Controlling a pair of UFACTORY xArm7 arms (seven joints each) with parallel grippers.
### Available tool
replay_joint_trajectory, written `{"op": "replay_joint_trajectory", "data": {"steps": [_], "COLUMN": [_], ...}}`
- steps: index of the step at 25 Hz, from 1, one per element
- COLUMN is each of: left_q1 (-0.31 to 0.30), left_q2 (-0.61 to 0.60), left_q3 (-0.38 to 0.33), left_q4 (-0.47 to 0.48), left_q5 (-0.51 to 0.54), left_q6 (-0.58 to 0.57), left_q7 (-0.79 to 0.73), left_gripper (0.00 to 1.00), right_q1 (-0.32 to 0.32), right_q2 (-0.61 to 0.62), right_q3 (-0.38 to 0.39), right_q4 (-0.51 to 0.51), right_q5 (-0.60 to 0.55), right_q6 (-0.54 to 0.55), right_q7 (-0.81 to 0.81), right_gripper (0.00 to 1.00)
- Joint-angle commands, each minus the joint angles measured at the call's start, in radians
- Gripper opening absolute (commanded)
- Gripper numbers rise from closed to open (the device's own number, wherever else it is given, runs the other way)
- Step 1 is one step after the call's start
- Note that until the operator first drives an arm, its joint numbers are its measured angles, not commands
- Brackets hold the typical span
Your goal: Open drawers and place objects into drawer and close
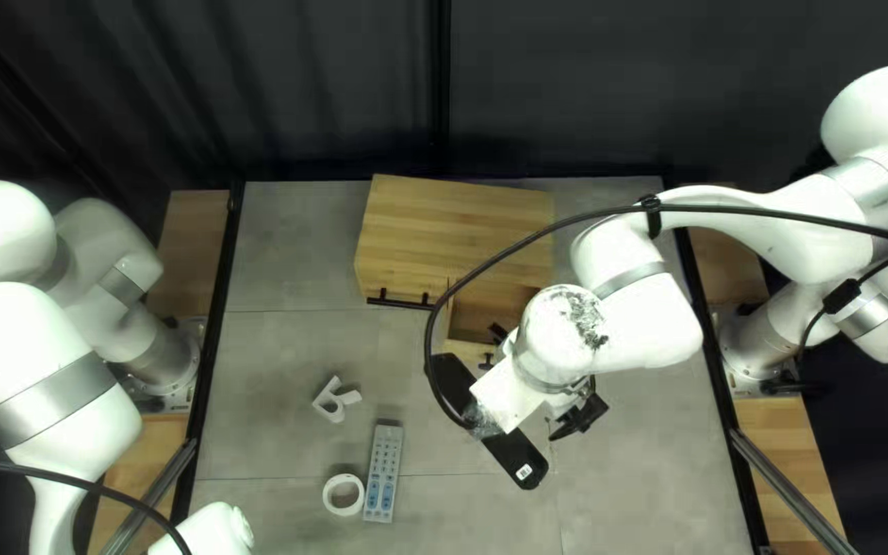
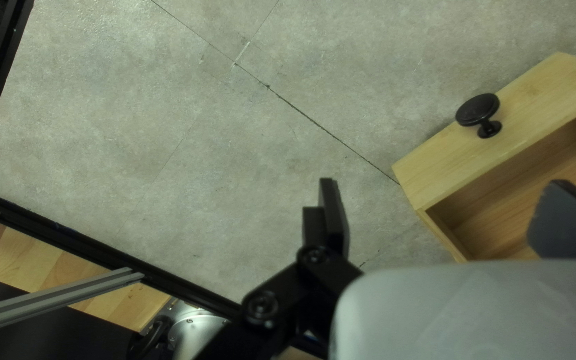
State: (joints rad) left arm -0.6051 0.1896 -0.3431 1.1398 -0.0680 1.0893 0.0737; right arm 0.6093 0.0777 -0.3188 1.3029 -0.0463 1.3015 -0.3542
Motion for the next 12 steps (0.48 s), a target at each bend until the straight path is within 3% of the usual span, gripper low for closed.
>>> {"op": "replay_joint_trajectory", "data": {"steps": [1, 12], "left_q1": [0.0, 0.0], "left_q2": [0.0, 0.0], "left_q3": [0.0, 0.0], "left_q4": [0.0, 0.0], "left_q5": [0.0, 0.0], "left_q6": [0.0, 0.0], "left_q7": [0.0, 0.0], "left_gripper": [1.0, 1.0], "right_q1": [0.0, 0.031], "right_q2": [0.0, 0.034], "right_q3": [0.0, 0.036], "right_q4": [0.0, -0.008], "right_q5": [0.0, -0.072], "right_q6": [0.0, -0.102], "right_q7": [0.0, -0.15], "right_gripper": [1.0, 1.0]}}
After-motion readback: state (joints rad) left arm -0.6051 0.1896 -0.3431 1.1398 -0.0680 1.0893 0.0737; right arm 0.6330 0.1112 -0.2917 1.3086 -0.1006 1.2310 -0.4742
